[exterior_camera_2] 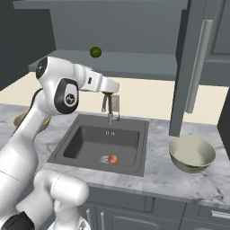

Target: Pick the limes from the cabinet and place them in one bowl. Pick the onion from the sink and place it in the other bowl.

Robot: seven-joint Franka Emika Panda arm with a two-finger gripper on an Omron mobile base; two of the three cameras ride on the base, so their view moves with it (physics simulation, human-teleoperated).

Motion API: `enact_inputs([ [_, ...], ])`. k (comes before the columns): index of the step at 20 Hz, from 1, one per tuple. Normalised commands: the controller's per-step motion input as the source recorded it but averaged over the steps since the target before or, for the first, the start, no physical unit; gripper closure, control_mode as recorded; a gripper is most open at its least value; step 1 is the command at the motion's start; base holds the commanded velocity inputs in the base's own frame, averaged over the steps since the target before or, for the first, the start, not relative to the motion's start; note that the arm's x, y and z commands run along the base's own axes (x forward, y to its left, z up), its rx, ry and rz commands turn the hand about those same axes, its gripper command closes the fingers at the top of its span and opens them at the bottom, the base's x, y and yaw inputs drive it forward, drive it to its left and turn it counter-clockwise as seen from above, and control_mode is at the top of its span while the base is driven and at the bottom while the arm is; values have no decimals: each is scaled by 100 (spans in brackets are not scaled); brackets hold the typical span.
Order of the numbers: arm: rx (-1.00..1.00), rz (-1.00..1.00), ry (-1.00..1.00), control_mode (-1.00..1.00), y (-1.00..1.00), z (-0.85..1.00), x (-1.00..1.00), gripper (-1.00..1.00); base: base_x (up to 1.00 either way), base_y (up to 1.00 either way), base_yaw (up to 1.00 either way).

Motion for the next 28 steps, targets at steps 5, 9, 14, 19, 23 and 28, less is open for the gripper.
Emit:
enact_inputs([
  [5, 1, -18, 0, -100, -14, -11, -31, 100, 0, 0, 0],
  [9, 6, -14, 0, -100, -17, -16, -29, 100, 0, 0, 0],
  [14, 11, -7, -1, -100, -20, -23, -25, 100, 0, 0, 0],
  [19, 7, -2, -12, -100, -19, -29, -18, 100, 0, 0, 0],
  [23, 0, -3, -20, -100, -20, -32, -12, 100, 0, 0, 0],
  [28, 9, -13, -13, -100, -17, -30, -13, 100, 0, 0, 0],
])
